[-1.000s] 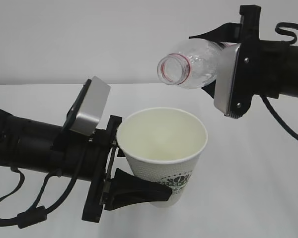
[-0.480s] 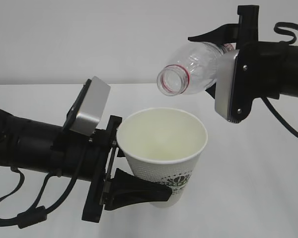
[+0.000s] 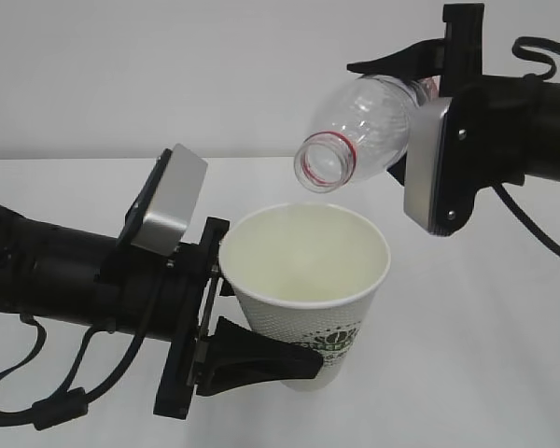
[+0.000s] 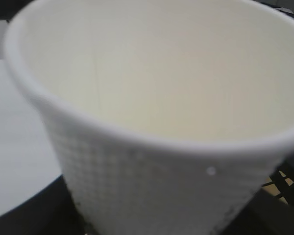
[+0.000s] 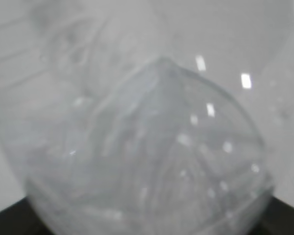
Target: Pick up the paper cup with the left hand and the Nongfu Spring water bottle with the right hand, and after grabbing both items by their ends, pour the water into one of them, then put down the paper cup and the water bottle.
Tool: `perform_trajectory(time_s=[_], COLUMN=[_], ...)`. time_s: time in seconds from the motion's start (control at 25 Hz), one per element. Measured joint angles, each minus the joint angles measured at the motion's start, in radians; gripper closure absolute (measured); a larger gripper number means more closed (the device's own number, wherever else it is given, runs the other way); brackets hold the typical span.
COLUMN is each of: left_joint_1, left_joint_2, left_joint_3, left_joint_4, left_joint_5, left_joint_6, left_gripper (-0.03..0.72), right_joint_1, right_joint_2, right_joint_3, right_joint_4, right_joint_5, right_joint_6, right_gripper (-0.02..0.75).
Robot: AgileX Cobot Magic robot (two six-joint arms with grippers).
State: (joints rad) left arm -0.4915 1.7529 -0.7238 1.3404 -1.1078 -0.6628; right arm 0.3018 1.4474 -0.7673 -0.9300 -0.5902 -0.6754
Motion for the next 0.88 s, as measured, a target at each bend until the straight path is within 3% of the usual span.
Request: perform_trajectory(time_s=[0.88], left_joint_1=[0.000], left_joint_2=[0.000], left_joint_3=[0.000], left_joint_4=[0.000], left_joint_5=[0.000], left_joint_6=[0.000], left_gripper=[0.190], right_joint_1=[0.000], right_joint_2=[0.000], right_joint_3=[0.000], right_joint_4=[0.000], right_joint_5=[-0.016], right_joint_6=[-0.103], right_gripper=[0.244])
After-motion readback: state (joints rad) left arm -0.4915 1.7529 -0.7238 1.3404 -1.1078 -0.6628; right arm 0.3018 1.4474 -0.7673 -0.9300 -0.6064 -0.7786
